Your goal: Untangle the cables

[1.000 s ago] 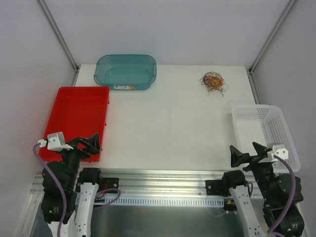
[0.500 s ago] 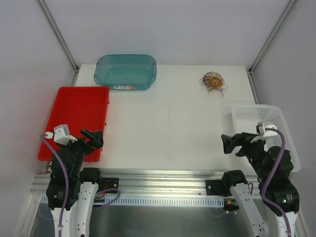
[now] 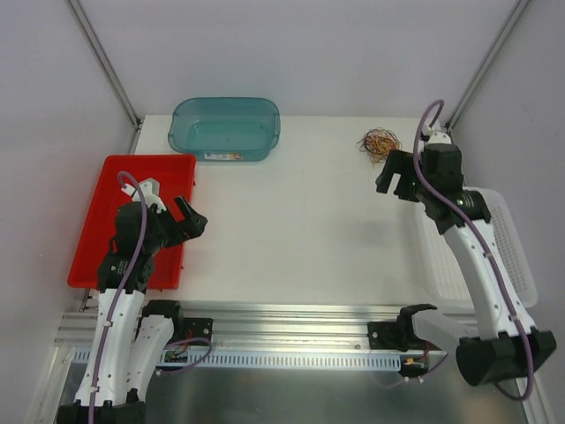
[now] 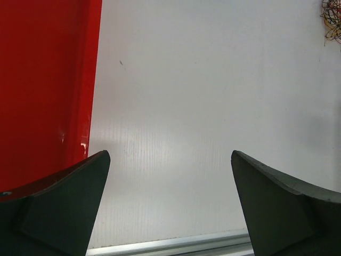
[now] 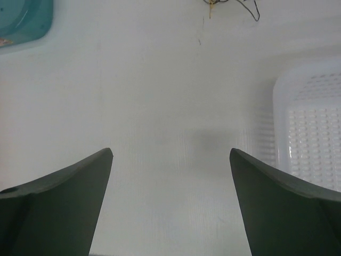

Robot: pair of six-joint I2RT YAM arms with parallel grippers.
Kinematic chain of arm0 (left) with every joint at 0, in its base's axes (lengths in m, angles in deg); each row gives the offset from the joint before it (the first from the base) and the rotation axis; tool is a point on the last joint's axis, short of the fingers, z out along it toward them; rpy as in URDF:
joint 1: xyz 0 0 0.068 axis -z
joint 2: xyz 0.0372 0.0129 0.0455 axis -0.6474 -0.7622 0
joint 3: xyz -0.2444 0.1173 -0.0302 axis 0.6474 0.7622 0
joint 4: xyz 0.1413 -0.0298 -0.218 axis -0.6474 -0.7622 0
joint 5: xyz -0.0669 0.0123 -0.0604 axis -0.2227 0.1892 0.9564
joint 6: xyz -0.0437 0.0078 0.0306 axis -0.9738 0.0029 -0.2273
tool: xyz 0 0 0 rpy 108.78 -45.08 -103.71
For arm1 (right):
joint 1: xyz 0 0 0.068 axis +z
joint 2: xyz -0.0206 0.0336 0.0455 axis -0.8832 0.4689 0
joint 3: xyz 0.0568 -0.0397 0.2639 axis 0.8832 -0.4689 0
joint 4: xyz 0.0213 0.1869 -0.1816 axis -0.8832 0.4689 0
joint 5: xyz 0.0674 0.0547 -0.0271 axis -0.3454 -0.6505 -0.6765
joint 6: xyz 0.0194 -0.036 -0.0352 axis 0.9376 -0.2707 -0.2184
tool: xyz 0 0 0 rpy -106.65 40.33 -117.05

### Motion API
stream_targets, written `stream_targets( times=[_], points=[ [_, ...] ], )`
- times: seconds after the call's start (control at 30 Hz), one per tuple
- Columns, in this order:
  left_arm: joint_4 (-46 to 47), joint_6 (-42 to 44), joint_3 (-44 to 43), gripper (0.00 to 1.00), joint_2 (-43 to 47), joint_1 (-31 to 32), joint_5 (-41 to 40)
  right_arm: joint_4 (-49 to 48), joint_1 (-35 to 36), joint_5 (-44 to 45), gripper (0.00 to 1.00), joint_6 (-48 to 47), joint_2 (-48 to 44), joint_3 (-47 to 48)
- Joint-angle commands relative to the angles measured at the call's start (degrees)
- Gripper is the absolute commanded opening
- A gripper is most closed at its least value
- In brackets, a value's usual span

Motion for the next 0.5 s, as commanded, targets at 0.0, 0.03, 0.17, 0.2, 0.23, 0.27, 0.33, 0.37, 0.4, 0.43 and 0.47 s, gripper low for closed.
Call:
stream_targets(
  times=[0.0,0.03,0.17,0.2,0.23,0.27,0.33,0.37,0.4,0.43,0.47],
  points=[
    [8.30,3.88,3.40,0.99,-0.87,-0.45,4.63,-6.84,-2.07,3.96,0.97,3.04,9.95,6.02],
    [8.92,4.40,4.11,0.99,-1.05,-0.45,4.89,-8.76,-2.87,3.44,0.97,3.49,12.68,7.42],
    [10.95,4.77,8.84,0.99,-0.96,-0.45,4.46,-14.39,-5.95,2.20,0.97,6.65,26.57,14.19],
    [11.47,4.24,9.47,0.99,-0.70,-0.45,4.37,-16.06,-6.38,3.07,0.97,6.83,30.94,14.81],
    [11.39,4.23,9.65,0.99,-0.78,-0.45,5.41,-19.73,-6.56,3.08,0.97,6.57,32.99,15.43],
    [11.48,4.67,9.57,0.99,-0.87,-0.45,5.95,-21.42,-6.83,2.82,0.97,6.48,35.10,16.91],
    [11.39,4.67,9.56,0.99,-1.13,-0.45,5.95,-25.71,-7.53,2.82,0.97,7.35,41.25,18.42],
    [11.48,4.85,9.48,0.99,-1.31,-0.45,5.95,-27.39,-7.71,2.12,0.97,7.45,43.45,18.86],
    [11.39,5.11,9.39,0.99,-1.92,-0.45,5.95,-28.89,-8.14,1.68,0.97,7.62,47.38,20.52],
    [11.48,5.20,9.39,0.99,-2.27,-0.45,5.60,-30.38,-8.32,1.33,0.97,7.62,49.77,21.84],
    [11.39,5.37,9.30,0.99,-2.54,-0.45,5.51,-30.57,-8.50,0.72,0.97,7.36,51.88,23.24]
  ],
)
